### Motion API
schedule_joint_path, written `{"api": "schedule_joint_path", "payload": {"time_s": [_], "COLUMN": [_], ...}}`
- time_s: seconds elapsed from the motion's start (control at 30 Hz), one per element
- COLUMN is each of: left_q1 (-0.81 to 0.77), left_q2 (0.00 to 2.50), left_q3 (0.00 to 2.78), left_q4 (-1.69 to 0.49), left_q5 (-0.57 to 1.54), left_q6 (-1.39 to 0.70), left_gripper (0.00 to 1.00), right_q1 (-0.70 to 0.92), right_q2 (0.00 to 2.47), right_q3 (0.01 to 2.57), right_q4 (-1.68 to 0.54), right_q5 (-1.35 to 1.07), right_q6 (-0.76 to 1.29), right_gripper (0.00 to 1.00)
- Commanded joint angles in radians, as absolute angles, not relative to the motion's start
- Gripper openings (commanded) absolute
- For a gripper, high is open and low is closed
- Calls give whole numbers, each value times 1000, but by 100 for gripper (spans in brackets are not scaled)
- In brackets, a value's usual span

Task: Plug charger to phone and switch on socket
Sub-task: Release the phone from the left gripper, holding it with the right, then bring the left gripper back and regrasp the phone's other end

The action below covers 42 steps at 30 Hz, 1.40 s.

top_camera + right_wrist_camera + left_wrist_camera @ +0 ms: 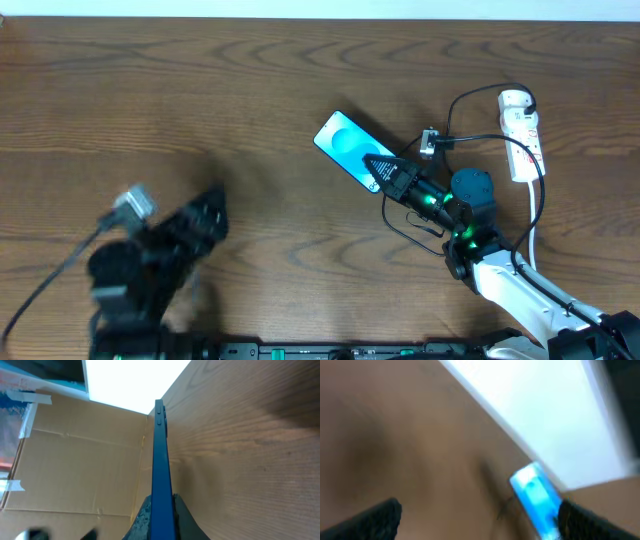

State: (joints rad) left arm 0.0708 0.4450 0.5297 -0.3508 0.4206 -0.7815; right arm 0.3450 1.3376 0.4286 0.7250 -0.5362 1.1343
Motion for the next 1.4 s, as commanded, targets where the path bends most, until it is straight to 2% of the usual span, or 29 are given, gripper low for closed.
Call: {"api": "schedule_joint_path", "payload": {"time_s": [0.0,0.1,0.23,0.43,0.6,0.87,1.0,1.13,1.23,1.37], "left_q1": [72,62,-20,-155,-218,-224,-226,-227,-227,-228], "left_q2": [581,746,1013,1288,1430,1449,1450,1450,1450,1449], "left_q3": [334,229,205,205,205,205,205,205,205,205], "left_q4": [-18,337,748,1082,1204,1379,1378,1378,1378,1379], "left_q5": [664,751,801,746,717,683,679,679,678,664], "left_q6": [-1168,-1359,-1506,-1638,-1716,-1760,-1760,-1760,-1780,-1794], "left_gripper": [98,98,98,98,98,98,92,91,83,79], "right_q1": [341,341,345,393,466,573,630,665,690,720], "right_q2": [1327,1327,1327,1327,1327,1328,1328,1328,1328,1328], "right_q3": [437,437,437,437,437,437,437,437,437,437], "right_q4": [740,738,737,738,737,689,691,692,692,693], "right_q5": [-560,-547,-484,-399,-393,-264,-224,-218,-199,-163], "right_q6": [1140,1140,1178,1283,1294,1449,1463,1475,1488,1504], "right_gripper": [1,1,1,1,1,1,1,1,1,1]}}
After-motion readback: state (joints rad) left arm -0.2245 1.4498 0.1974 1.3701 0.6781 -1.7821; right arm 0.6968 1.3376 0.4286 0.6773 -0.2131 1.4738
